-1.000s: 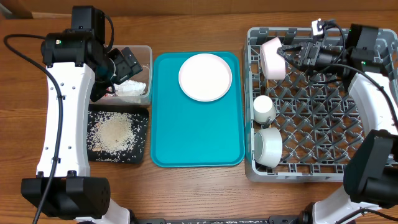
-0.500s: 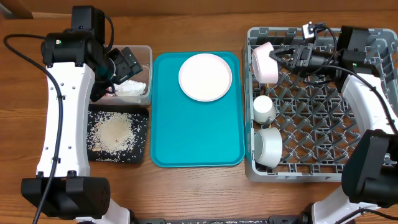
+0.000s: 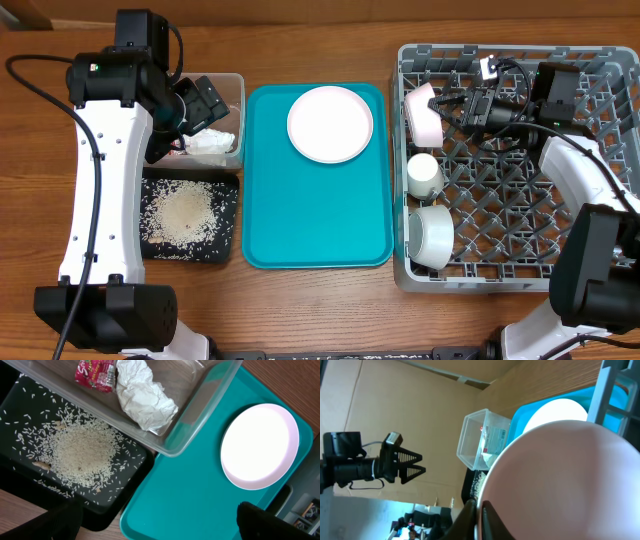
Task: Sort waste into correct bins and load items into the dishwasher
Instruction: 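Lower the pink bowl into the rack and open the right gripper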
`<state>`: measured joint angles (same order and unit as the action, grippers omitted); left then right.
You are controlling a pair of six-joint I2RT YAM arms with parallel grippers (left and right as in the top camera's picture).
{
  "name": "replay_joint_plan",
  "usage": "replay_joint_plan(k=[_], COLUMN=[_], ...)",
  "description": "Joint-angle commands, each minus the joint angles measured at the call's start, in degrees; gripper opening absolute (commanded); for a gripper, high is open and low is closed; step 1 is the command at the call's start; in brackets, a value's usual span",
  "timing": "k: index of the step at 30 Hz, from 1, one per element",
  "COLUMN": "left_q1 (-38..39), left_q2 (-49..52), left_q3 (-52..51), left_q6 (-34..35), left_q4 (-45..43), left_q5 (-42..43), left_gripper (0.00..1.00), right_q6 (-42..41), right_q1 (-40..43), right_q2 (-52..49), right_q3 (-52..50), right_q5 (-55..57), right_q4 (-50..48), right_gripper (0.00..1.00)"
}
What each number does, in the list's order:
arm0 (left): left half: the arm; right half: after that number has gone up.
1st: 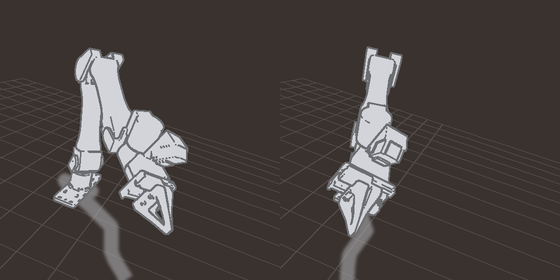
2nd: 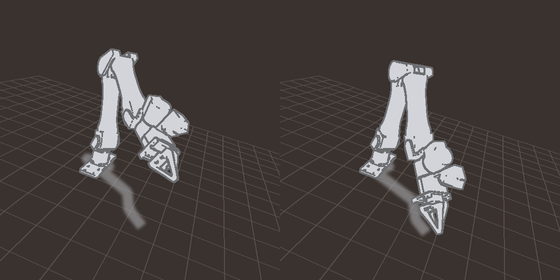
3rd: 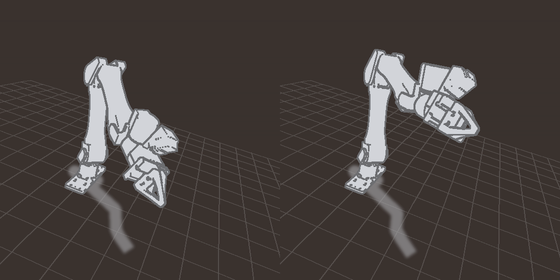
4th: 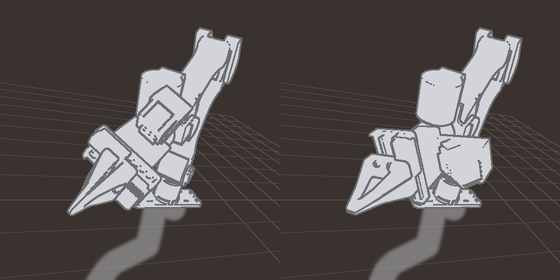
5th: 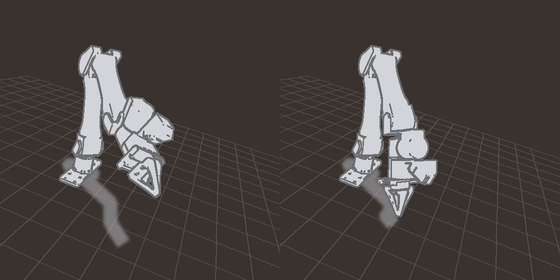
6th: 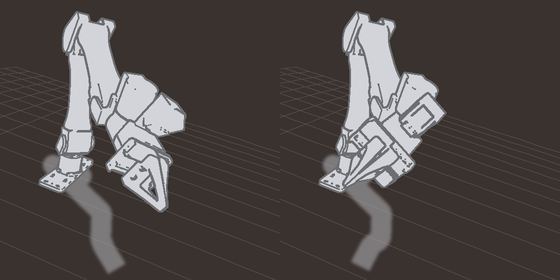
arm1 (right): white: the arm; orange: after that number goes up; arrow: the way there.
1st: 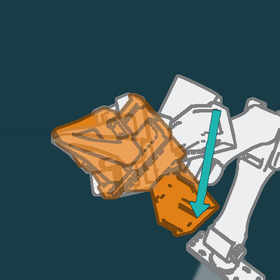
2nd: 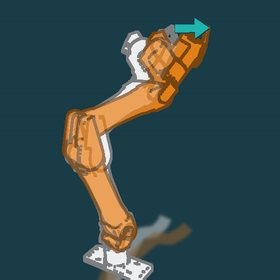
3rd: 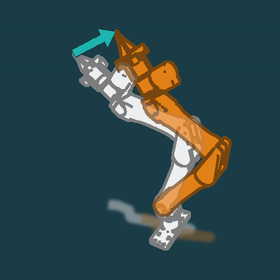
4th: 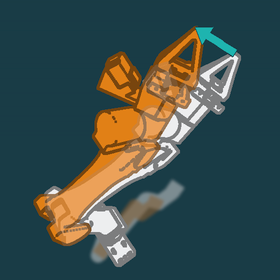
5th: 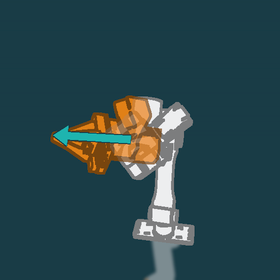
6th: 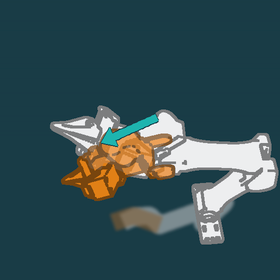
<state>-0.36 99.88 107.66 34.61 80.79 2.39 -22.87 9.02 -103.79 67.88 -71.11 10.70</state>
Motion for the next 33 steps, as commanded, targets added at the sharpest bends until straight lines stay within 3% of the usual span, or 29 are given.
replay_joint_plan(k=[1,7,17,22,24,33], left_q1=[0.4,0.4,0.4,0.4,0.4,0.4], left_q2=[-0.4,-0.4,-0.4,-0.4,-0.4,-0.4], left_q3=[0.8,0.8,0.8,0.8,0.8,0.8], left_q6=[0.1,0.1,0.1,0.1,0.1,0.1], left_q4=[0.0,0.0,0.0,0.0,0.0,0.0], left_q5=[0.0,0.0,0.0,0.0,0.0,0.0], left_gripper=[1.0,1.0,1.0,1.0,1.0,1.0], right_q6=[-0.3,-3.2,-3.1,-3.1,-3.1,-1.2], right_q1=[1.7,5.9,11.9,14.8,15.7,14.4], right_q2=[0.1,0.1,0.1,0.4,1.2,12.5], right_q3=[-1.0,-1.0,-1.0,-0.9,-0.9,1.0], right_q5=[2.5,2.5,2.4,2.3,2.2,8.2], right_q4=[-0.1,1.4,2.6,3.0,3.1,6.2], right_gripper=[0.09,0.15,0.75,0.86,1.0,1.0])
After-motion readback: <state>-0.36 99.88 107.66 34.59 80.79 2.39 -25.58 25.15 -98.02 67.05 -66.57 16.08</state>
